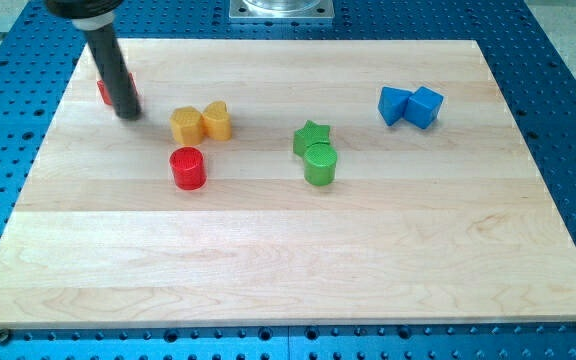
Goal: Move the red circle diagonal to the red star
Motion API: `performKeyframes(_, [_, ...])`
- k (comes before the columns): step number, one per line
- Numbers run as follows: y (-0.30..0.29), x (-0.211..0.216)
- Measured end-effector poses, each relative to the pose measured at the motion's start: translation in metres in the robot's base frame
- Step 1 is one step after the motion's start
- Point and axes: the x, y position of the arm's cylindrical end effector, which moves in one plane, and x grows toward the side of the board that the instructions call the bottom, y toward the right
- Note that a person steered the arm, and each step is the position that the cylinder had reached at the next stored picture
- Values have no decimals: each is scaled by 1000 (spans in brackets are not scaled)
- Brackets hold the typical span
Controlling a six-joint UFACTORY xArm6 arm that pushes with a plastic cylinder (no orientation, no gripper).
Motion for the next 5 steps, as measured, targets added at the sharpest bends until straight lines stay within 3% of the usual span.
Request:
performKeyframes(1, [-27, -42])
performKeyframes(2, [-39, -45])
performKeyframes(5, [-75, 76])
